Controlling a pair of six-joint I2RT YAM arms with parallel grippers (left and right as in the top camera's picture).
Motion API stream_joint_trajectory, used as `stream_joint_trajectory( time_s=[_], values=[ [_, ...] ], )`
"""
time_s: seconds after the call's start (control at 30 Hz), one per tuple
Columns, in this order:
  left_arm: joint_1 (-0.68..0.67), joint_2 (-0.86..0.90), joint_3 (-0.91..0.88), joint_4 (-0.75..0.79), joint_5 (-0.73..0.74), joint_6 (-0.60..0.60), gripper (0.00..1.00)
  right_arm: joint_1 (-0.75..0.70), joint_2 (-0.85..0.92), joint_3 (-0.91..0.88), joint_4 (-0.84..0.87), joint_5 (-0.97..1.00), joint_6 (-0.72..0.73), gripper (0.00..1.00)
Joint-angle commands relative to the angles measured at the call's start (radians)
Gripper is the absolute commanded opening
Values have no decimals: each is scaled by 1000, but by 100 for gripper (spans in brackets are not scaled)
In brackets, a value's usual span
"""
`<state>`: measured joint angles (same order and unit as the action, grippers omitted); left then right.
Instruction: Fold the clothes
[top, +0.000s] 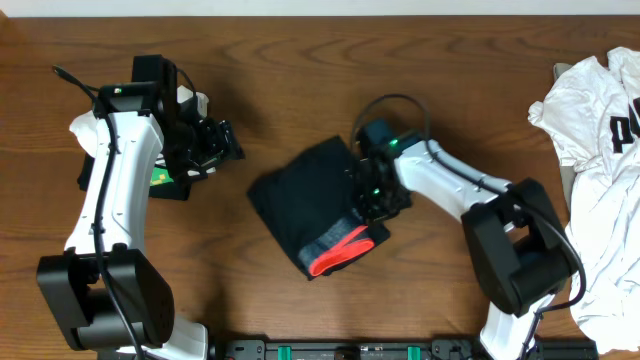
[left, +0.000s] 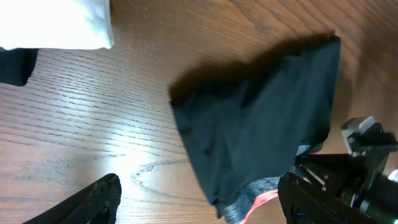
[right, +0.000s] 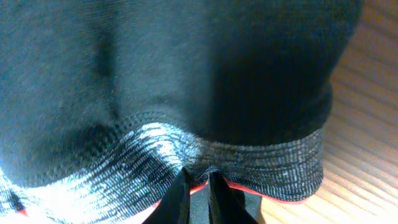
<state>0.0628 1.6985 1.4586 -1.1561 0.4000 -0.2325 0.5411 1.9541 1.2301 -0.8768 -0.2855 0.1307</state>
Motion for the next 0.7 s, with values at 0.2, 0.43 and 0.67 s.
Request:
stream_joint_trajectory(
  time_s=[0.2, 0.43, 0.67],
  values=[
    [2, 9, -5, -6, -32, -1, 83, 33, -211, -18, 92, 253, 76, 2],
    [2, 9, -5, -3, -54, -2, 83, 60, -171, -21, 314, 56, 36, 1],
    [2, 9, -4, 24, -50, -36, 83, 104, 24, -21, 597, -88, 19, 1]
  ],
)
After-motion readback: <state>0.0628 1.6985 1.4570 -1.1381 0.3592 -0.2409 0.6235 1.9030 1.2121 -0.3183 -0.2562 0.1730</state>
